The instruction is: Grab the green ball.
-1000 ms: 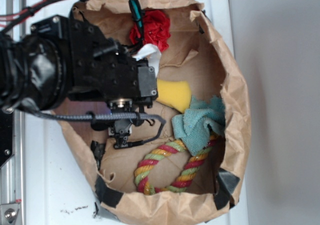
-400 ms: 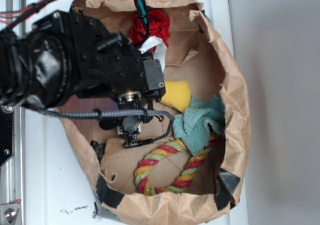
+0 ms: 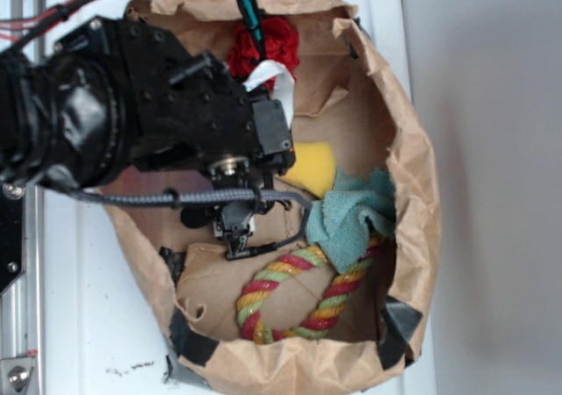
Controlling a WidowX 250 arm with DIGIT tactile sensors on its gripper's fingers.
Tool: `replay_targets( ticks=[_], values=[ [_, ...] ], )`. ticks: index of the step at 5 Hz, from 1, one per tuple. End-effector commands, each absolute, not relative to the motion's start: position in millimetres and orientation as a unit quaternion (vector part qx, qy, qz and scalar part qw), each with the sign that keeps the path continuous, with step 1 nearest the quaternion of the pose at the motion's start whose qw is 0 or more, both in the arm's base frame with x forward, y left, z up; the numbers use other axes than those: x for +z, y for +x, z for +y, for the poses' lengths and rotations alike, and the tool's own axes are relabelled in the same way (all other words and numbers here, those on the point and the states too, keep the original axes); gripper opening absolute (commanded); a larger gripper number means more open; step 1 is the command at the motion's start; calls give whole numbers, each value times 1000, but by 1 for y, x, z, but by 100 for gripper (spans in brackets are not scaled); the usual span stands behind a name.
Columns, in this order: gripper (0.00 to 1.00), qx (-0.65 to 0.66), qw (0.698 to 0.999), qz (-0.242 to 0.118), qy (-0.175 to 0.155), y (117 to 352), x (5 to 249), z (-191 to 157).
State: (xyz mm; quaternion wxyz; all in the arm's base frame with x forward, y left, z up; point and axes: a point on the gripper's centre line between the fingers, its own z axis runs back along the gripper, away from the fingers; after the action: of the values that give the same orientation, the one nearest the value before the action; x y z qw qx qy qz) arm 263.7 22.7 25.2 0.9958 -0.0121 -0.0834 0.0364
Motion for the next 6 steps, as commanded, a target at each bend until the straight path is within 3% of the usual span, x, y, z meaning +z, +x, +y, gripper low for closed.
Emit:
replay_targets(
  ticks=[1,4,5,6],
  values=[
    [0,43,992,-113,-20,273,41,28],
    [0,38,993,-111,-18,266,43,33],
    [0,38,993,-110,-11,263,52,33],
    [0,48,993,-110,-6,256,78,34]
  ],
)
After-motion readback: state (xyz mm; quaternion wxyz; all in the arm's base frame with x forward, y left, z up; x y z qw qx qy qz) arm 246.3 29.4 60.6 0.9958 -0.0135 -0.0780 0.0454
